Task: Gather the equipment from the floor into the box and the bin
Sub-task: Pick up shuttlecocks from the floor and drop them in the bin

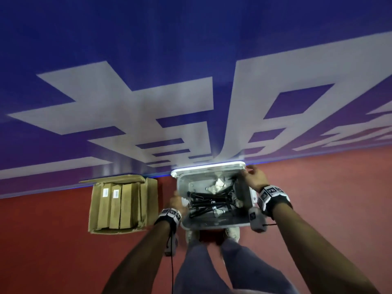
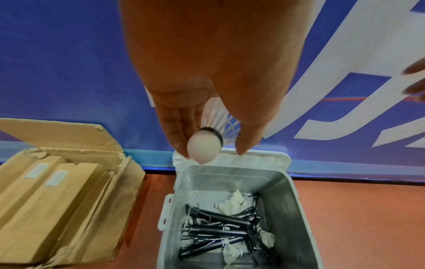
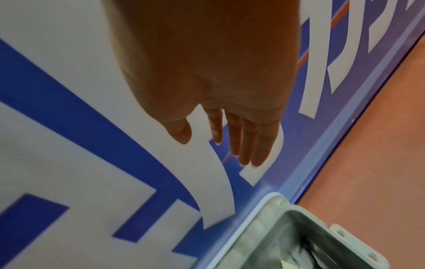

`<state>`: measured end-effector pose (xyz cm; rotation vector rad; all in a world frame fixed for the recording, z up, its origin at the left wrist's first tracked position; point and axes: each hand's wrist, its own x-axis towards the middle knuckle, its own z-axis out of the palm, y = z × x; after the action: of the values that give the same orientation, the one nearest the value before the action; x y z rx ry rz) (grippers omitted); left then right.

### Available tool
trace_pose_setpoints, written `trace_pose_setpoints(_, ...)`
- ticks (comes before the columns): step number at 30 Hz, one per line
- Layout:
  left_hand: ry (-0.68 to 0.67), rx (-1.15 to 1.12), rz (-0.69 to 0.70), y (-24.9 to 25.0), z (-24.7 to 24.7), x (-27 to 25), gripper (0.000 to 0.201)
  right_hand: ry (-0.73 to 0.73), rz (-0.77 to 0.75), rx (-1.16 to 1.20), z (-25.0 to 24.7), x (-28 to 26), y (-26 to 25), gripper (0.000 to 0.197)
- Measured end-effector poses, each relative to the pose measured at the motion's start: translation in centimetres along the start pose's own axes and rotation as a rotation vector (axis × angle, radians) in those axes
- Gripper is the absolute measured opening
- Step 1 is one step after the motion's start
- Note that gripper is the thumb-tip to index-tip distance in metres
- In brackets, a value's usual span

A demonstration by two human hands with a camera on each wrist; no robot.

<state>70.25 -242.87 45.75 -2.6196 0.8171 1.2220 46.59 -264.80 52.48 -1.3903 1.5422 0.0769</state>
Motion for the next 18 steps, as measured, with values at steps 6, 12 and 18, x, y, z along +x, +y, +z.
trace_pose_setpoints(6,0.066,-0.079,0.095,3.6,-0.3,2.8,0.123,0.178,-0.022,0.15,-1.2,-3.5,1.9,0.044)
trace_pose_setpoints(12,0.091,-0.033,0.319,4.9,-6.7,-1.4,0.065,0.148,-0.013,0.243,1.1,-9.2,-0.5,0.027)
trace_pose_setpoints(18,0.195,-0.251,0.538,2.4,-16.4,-9.4,0.032,-0.002,-0.319,0.042,3.9,-15.3,-8.8,0.038)
